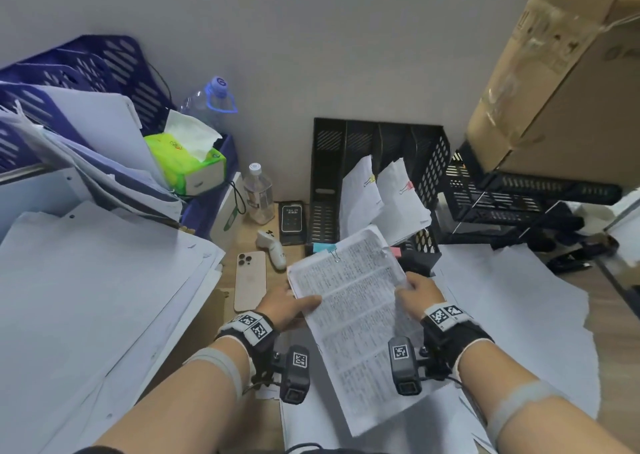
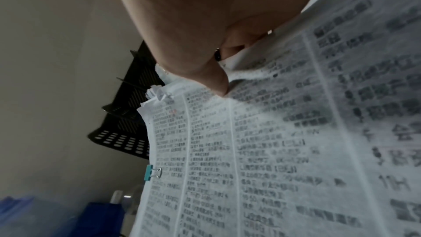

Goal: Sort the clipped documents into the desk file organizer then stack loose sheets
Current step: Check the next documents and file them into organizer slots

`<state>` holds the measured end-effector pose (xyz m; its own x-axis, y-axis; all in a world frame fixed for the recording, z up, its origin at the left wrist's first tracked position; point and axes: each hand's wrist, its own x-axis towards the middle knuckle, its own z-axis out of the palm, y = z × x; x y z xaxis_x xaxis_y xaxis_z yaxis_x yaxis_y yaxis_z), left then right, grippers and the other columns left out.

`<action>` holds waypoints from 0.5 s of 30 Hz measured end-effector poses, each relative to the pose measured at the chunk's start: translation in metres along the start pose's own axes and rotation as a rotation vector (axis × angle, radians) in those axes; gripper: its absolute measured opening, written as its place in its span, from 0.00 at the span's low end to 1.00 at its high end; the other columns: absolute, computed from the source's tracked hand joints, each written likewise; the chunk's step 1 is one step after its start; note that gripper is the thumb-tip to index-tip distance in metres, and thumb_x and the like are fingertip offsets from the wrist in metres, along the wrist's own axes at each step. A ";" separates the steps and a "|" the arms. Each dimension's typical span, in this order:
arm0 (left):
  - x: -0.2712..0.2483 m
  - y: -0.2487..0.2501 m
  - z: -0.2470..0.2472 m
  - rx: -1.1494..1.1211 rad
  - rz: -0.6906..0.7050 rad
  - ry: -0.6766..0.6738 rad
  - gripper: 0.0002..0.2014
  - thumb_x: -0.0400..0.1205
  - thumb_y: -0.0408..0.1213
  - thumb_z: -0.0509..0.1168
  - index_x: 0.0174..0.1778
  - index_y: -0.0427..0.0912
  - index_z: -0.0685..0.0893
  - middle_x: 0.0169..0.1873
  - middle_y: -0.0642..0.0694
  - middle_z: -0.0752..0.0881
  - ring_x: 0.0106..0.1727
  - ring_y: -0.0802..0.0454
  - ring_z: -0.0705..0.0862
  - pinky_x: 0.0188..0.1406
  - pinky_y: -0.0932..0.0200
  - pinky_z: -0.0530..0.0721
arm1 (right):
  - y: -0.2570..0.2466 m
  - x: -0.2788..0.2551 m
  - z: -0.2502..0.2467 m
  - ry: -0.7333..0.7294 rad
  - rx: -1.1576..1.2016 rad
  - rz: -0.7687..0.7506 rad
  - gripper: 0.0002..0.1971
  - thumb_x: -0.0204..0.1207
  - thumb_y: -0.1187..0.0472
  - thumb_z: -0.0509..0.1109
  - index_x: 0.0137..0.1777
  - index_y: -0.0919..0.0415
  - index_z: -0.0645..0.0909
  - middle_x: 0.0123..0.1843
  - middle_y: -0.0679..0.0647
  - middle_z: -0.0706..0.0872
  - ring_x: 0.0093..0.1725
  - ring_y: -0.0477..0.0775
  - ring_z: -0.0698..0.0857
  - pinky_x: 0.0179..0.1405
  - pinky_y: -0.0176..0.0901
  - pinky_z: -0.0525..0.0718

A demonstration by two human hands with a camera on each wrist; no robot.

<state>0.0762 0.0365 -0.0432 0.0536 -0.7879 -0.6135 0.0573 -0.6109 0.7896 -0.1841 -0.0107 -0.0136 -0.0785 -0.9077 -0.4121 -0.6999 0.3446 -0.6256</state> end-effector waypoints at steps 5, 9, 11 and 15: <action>-0.011 0.000 0.007 -0.051 0.052 -0.190 0.16 0.82 0.35 0.74 0.65 0.42 0.86 0.58 0.41 0.93 0.59 0.40 0.93 0.61 0.36 0.89 | -0.070 -0.001 -0.023 -0.017 0.190 -0.175 0.09 0.80 0.66 0.62 0.53 0.62 0.84 0.49 0.61 0.89 0.49 0.61 0.86 0.40 0.44 0.82; -0.009 0.029 0.012 -0.024 0.206 0.054 0.14 0.86 0.35 0.68 0.66 0.34 0.85 0.59 0.35 0.92 0.59 0.38 0.92 0.62 0.44 0.89 | -0.125 0.007 -0.037 0.053 0.225 -0.313 0.12 0.81 0.62 0.64 0.63 0.60 0.79 0.57 0.58 0.87 0.57 0.59 0.85 0.49 0.47 0.82; -0.004 0.048 0.012 0.113 0.318 0.254 0.14 0.88 0.39 0.64 0.61 0.31 0.85 0.55 0.35 0.91 0.57 0.37 0.91 0.54 0.51 0.88 | -0.154 0.006 -0.048 0.111 0.228 -0.377 0.21 0.79 0.58 0.69 0.71 0.57 0.73 0.65 0.54 0.81 0.65 0.55 0.81 0.58 0.44 0.78; 0.002 0.087 0.014 0.245 0.587 0.436 0.10 0.89 0.32 0.58 0.61 0.44 0.83 0.50 0.41 0.88 0.53 0.40 0.86 0.56 0.51 0.84 | -0.209 -0.008 -0.068 -0.229 0.512 -0.295 0.26 0.75 0.40 0.69 0.69 0.53 0.78 0.64 0.51 0.85 0.60 0.54 0.86 0.61 0.57 0.85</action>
<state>0.0672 -0.0190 0.0247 0.3976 -0.9176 -0.0024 -0.3220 -0.1419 0.9361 -0.0859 -0.0917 0.1653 0.2595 -0.9274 -0.2693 -0.2365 0.2094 -0.9488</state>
